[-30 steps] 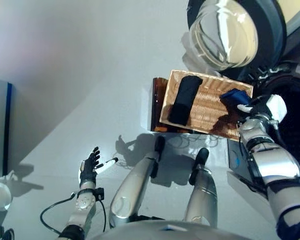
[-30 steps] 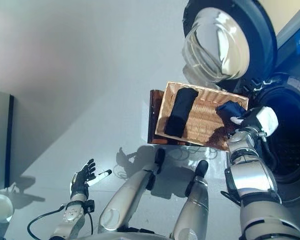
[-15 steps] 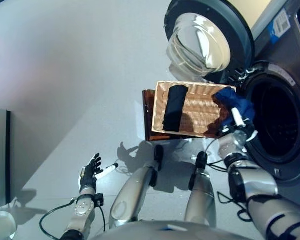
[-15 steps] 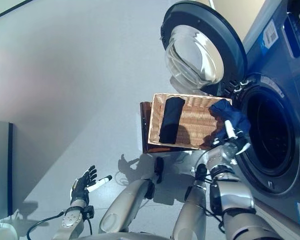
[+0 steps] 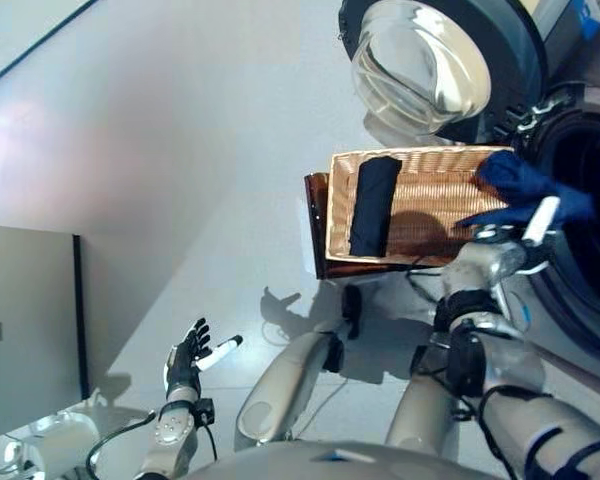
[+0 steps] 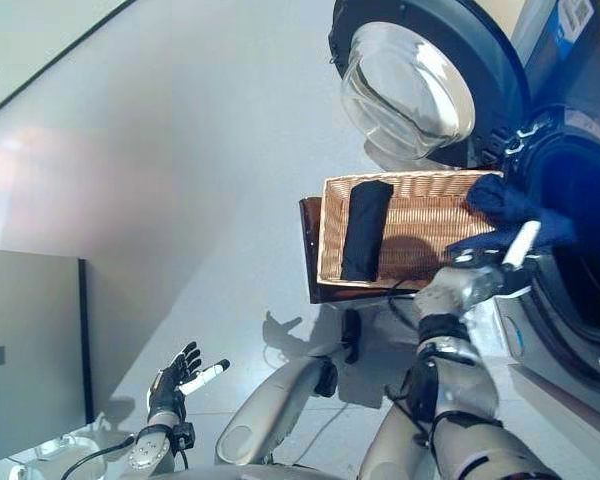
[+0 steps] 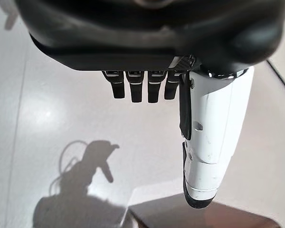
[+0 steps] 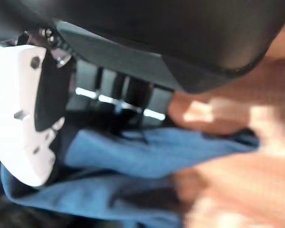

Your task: Pick up the clothes and place them into the washing machine

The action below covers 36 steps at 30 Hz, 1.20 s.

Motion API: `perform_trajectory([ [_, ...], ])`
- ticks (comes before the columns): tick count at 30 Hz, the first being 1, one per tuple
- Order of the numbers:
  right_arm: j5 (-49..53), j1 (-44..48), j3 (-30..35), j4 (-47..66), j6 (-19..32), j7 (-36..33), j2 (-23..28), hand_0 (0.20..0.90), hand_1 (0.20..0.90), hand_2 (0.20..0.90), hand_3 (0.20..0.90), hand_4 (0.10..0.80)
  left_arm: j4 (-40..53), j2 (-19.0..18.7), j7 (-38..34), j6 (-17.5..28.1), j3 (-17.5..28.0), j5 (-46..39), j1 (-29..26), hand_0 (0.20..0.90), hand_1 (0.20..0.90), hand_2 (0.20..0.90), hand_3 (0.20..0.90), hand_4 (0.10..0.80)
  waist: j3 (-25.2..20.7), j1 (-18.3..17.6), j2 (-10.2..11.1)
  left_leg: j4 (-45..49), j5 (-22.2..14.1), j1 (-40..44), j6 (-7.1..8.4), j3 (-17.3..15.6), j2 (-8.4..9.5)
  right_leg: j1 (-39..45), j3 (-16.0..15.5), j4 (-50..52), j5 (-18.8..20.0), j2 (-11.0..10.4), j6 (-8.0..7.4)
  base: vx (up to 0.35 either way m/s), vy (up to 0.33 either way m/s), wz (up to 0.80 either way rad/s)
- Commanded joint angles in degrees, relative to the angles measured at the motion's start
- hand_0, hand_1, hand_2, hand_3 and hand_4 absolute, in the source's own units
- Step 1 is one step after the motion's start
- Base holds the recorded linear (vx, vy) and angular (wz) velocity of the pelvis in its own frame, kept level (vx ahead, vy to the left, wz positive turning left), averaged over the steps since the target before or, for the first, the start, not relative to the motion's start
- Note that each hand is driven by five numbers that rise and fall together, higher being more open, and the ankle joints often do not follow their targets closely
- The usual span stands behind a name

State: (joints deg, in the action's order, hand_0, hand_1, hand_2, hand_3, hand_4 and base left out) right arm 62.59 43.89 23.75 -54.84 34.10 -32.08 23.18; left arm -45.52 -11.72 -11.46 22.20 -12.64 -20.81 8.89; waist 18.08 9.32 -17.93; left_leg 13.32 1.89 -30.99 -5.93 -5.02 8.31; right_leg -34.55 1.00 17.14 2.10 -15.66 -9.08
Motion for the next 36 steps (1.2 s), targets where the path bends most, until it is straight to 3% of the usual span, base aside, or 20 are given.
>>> perform_trajectory([
  [1,-12.1,5.7,-2.6,7.0,4.5,-4.6,18.9,0.2,0.2,0.2,0.2,0.3,2.1,-4.0,-1.1,4.5,-1.1,-0.1,1.0,0.9,0.9,0.9,0.9,0.8,-4.0,0.6,-2.6,1.7,-2.7,-3.3,4.79,1.7,0.6,0.6,-0.7,0.1,-1.5,1.3,4.53,0.004,0.027,-0.03],
  [5,-17.9,15.9,-8.6,11.0,4.6,-9.9,31.3,0.2,0.2,0.2,0.2,0.3,3.8,-5.2,-0.9,4.7,-1.4,-0.9,3.0,0.9,0.9,0.9,0.9,0.8,-4.4,0.3,-2.9,1.3,-2.6,-3.3,4.59,1.1,0.75,-0.8,0.5,0.8,-1.3,1.5,4.41,0.011,0.04,-0.13],
  [8,-19.2,17.3,-11.5,8.5,2.7,-10.0,34.1,0.2,0.2,0.2,0.2,0.3,3.5,-4.8,-1.6,4.3,-1.4,-0.5,2.7,0.9,0.9,0.9,0.9,0.8,-4.0,-0.4,-2.8,1.0,-2.4,-3.5,4.51,0.5,0.55,-1.8,1.1,1.2,-1.3,1.7,4.46,-0.006,-0.001,-0.18],
  [14,-24.9,12.2,-7.3,10.0,1.2,-14.2,29.6,0.2,0.2,0.2,0.2,0.3,3.3,-3.5,-2.5,5.0,-0.8,-1.0,2.2,0.9,0.9,0.9,0.9,0.8,-4.0,-1.2,-3.4,0.7,-2.4,-3.7,4.52,0.6,0.59,-2.8,1.4,2.0,-1.4,1.9,4.68,-0.001,0.001,-0.04],
  [19,-26.5,11.6,-6.9,7.9,0.6,-15.7,29.7,0.2,0.2,0.2,0.2,0.3,4.0,-3.7,-2.5,5.1,-0.2,-0.3,2.8,0.9,0.9,0.9,0.9,0.8,-4.4,-0.8,-3.8,0.3,-1.8,-4.1,4.85,1.2,0.7,-2.9,0.6,2.3,-1.7,1.8,4.87,-0.004,-0.007,0.01],
  [21,-30.3,9.9,-7.5,6.8,-2.1,-16.8,30.5,0.2,0.2,0.2,0.2,0.3,3.5,-4.3,-3.1,5.0,1.0,0.8,3.3,0.9,0.9,0.9,0.9,0.8,-4.2,-0.7,-3.5,0.6,-1.6,-4.4,4.95,1.4,0.79,-3.0,0.2,2.7,-1.8,1.8,5.05,-0.021,-0.033,0.07],
  [22,-30.7,10.0,-7.6,6.9,-2.3,-17.2,30.4,0.9,0.9,0.9,0.9,0.8,3.5,-4.2,-3.2,4.9,1.0,0.9,3.3,0.9,0.9,0.9,0.9,0.8,-4.2,-0.7,-3.5,0.6,-1.6,-4.4,4.96,1.4,0.79,-3.0,0.2,2.7,-1.8,1.8,5.05,-0.016,-0.011,0.08],
  [23,-37.5,9.0,-10.5,1.6,-9.4,-18.2,33.2,0.9,0.9,0.9,0.9,0.8,2.8,-4.8,-3.6,4.8,2.0,1.8,3.9,0.9,0.9,0.9,0.9,0.8,-4.3,-0.3,-2.7,0.8,-1.5,-4.5,4.96,1.6,0.82,-3.1,0.1,3.0,-1.6,1.9,5.11,-0.009,-0.008,0.05],
  [24,-37.7,9.9,-11.2,1.3,-9.6,-18.5,33.4,0.9,0.9,0.9,0.9,0.8,2.8,-4.6,-3.6,4.8,2.0,1.8,3.9,0.9,0.9,0.9,0.9,0.8,-4.3,-0.3,-2.9,0.8,-1.5,-4.6,4.96,1.5,0.8,-3.3,0.2,3.0,-1.6,1.9,5.11,-0.041,-0.016,0.02],
  [25,-53.8,10.4,-21.9,-3.3,-22.3,-17.1,39.6,0.9,0.9,0.9,0.9,0.8,1.9,-5.9,-3.6,4.5,3.7,2.6,3.5,0.9,0.9,0.9,0.9,0.8,-4.2,0.2,-1.5,0.7,-1.2,-4.7,4.93,1.3,0.56,-3.4,0.2,3.0,-1.1,2.1,5.22,0.0,0.0,0.0],
  [26,-54.0,11.6,-23.0,-3.6,-22.5,-17.2,39.6,0.9,0.9,0.9,0.9,0.8,1.9,-5.4,-3.6,4.5,3.9,2.6,3.5,0.9,0.9,0.9,0.9,0.8,-4.1,-0.1,-1.8,0.7,-1.3,-4.7,4.93,1.2,0.53,-3.5,0.3,3.0,-1.1,2.1,5.22,-0.037,-0.018,0.05],
  [28,-66.1,12.8,-30.0,-4.7,-31.7,-17.1,42.1,0.9,0.9,0.9,0.9,0.8,2.9,-5.5,-2.8,4.2,5.4,3.2,4.0,0.9,0.9,0.9,0.9,0.8,-4.0,-0.2,-1.4,0.9,-1.2,-4.9,4.88,1.4,0.39,-3.6,0.2,3.2,-1.0,2.3,5.35,-0.004,-0.007,0.03],
  [36,-69.5,9.8,-25.6,-0.8,-33.5,-17.5,35.5,0.9,0.9,0.9,0.9,0.8,3.0,-4.4,-1.5,3.9,5.3,1.8,3.9,0.9,0.9,0.9,0.9,0.8,-3.1,-0.6,0.4,1.9,-1.2,-6.2,4.61,1.5,0.0,-4.3,0.0,3.5,-0.9,3.1,5.56,-0.006,-0.003,0.01],
])
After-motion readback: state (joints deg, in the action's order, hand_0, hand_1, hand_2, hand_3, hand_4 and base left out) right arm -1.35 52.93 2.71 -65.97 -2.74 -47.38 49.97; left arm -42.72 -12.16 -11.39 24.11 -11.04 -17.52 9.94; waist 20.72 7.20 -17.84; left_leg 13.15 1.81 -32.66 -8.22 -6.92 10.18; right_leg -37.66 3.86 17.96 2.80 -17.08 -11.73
